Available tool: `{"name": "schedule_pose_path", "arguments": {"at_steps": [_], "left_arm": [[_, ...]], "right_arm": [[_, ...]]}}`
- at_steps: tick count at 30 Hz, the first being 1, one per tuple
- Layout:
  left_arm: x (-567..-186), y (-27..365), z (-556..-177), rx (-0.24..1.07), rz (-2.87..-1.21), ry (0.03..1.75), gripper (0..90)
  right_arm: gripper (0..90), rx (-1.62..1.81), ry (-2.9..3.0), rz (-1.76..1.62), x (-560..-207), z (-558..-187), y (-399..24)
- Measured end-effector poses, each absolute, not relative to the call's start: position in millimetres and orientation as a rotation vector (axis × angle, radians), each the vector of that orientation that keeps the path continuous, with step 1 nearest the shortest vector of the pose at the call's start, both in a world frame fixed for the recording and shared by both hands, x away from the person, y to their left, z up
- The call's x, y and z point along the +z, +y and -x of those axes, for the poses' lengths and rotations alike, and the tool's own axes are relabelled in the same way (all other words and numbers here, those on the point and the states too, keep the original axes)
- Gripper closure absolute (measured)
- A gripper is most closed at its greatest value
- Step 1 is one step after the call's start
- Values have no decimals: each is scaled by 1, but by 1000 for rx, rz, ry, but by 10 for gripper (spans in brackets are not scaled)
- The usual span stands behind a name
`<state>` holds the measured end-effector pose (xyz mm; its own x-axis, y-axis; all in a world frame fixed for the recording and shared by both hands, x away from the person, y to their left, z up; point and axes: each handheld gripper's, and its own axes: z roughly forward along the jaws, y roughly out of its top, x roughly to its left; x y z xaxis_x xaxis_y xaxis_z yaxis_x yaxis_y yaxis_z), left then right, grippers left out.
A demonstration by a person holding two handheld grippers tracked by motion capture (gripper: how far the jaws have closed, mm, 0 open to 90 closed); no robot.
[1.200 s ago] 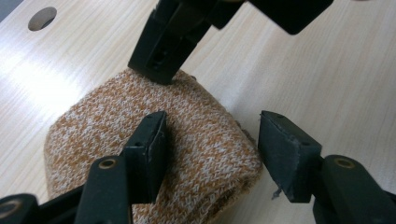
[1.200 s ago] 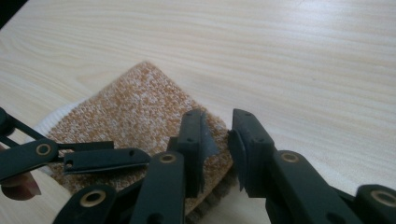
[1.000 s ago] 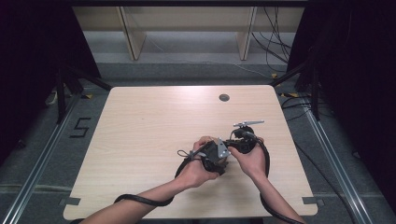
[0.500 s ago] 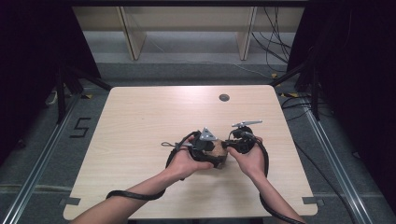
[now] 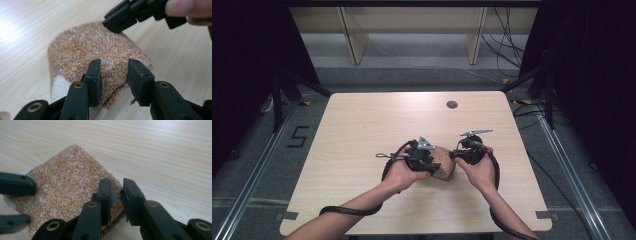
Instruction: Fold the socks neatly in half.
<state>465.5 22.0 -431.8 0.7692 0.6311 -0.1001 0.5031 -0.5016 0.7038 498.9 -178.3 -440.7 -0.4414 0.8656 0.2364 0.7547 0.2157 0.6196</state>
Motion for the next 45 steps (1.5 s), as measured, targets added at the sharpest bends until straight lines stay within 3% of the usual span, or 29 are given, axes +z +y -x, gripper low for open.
{"name": "schedule_pose_path", "arguments": {"at_steps": [45], "left_arm": [[-450, 11, -459, 308, -2180, 828, 608]], "right_arm": [[776, 1055, 2320, -1515, -450, -509, -177]]}}
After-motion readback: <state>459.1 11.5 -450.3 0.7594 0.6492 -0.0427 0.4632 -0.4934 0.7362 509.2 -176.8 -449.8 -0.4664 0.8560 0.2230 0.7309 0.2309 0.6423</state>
